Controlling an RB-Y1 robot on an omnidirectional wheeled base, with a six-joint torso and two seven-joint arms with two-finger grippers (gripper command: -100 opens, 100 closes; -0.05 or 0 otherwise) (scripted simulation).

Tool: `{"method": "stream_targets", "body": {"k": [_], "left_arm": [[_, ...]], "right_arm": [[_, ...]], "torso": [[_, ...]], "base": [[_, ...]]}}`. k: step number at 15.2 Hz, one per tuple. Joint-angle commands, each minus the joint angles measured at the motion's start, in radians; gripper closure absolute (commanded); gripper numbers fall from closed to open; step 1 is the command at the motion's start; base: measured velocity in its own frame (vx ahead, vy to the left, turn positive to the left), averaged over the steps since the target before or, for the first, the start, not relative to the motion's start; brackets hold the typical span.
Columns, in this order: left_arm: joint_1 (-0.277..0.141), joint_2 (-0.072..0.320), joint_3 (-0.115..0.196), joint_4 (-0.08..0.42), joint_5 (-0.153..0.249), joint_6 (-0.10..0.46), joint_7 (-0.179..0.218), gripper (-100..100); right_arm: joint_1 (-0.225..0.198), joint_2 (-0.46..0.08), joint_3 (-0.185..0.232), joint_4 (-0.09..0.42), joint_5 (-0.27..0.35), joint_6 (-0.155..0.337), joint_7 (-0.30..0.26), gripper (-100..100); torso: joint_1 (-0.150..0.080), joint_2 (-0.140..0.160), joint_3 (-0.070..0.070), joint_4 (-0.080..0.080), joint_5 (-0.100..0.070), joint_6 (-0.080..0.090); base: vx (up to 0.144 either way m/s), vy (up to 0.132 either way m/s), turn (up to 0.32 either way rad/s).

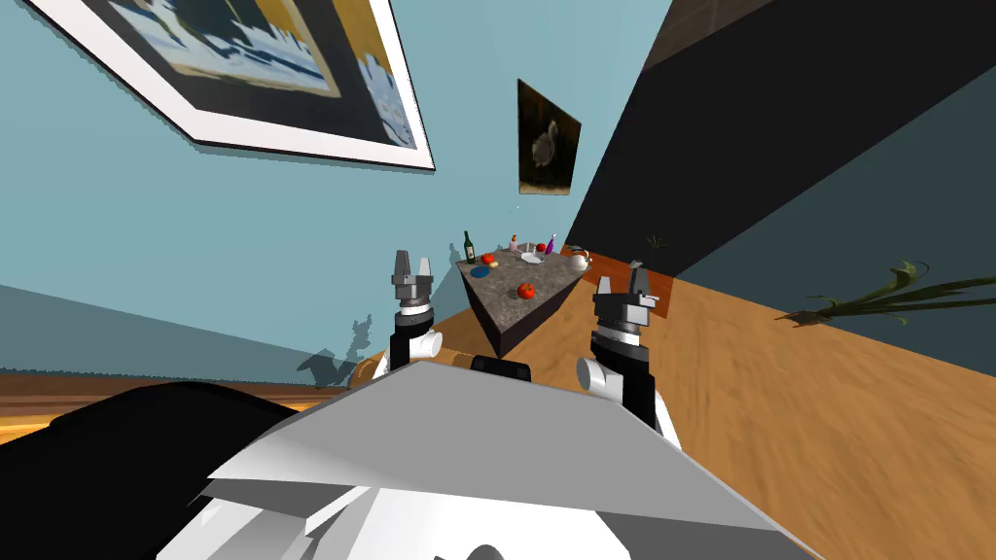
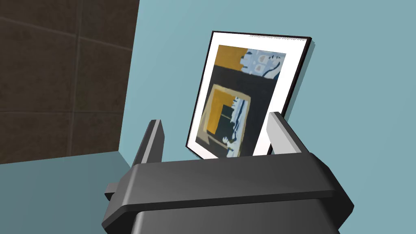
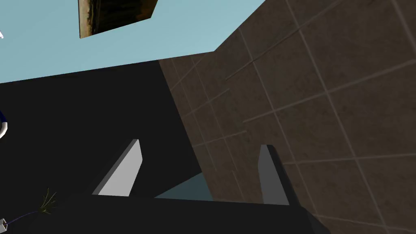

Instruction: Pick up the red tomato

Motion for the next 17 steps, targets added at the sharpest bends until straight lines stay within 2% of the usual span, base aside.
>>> {"method": "stream_targets", "body": {"k": [1, 3, 4, 6, 7, 9, 14, 17], "left_arm": [[0.000, 0.000, 0.000, 0.000, 0.000, 0.000, 0.000, 0], [0.000, 0.000, 0.000, 0.000, 0.000, 0.000, 0.000, 0], [0.000, 0.000, 0.000, 0.000, 0.000, 0.000, 0.000, 0], [0.000, 0.000, 0.000, 0.000, 0.000, 0.000, 0.000, 0], [0.000, 0.000, 0.000, 0.000, 0.000, 0.000, 0.000, 0], [0.000, 0.000, 0.000, 0.000, 0.000, 0.000, 0.000, 0], [0.000, 0.000, 0.000, 0.000, 0.000, 0.000, 0.000, 0], [0.000, 0.000, 0.000, 0.000, 0.000, 0.000, 0.000, 0]], "right_arm": [[-0.001, -0.032, 0.001, 0.003, 0.013, 0.004, 0.003, -100], [-0.003, -0.081, 0.003, 0.011, 0.045, 0.012, 0.011, -100], [-0.003, -0.081, 0.003, 0.011, 0.045, 0.012, 0.011, -100], [-0.008, -0.131, 0.005, 0.023, 0.092, 0.025, 0.023, -100], [-0.008, -0.131, 0.005, 0.023, 0.092, 0.025, 0.023, -100], [-0.013, -0.182, 0.008, 0.040, 0.147, 0.043, 0.039, -100], [-0.020, -0.235, 0.012, 0.060, 0.227, 0.064, 0.058, -100], [-0.028, -0.287, 0.017, 0.084, 0.299, 0.088, 0.081, -100]], "torso": [[0.000, 0.000, 0.000, 0.000, 0.000, 0.000], [-0.001, 0.000, 0.000, 0.000, 0.000, 0.000], [-0.002, 0.001, 0.000, 0.000, 0.000, 0.000], [-0.003, 0.001, 0.001, 0.000, -0.001, 0.000], [-0.003, 0.001, 0.001, 0.000, -0.001, 0.000], [-0.004, 0.001, 0.001, 0.000, -0.001, 0.000], [-0.004, 0.001, 0.000, 0.000, -0.001, 0.000], [-0.004, 0.001, 0.000, 0.000, -0.001, 0.000]], "base": [[-0.005, -0.005, 0.028], [-0.013, -0.026, 0.074], [-0.022, -0.035, 0.060], [-0.020, -0.040, 0.098], [-0.015, -0.042, 0.085], [-0.015, -0.045, 0.110], [-0.013, -0.045, 0.101], [-0.014, -0.047, 0.132]]}}
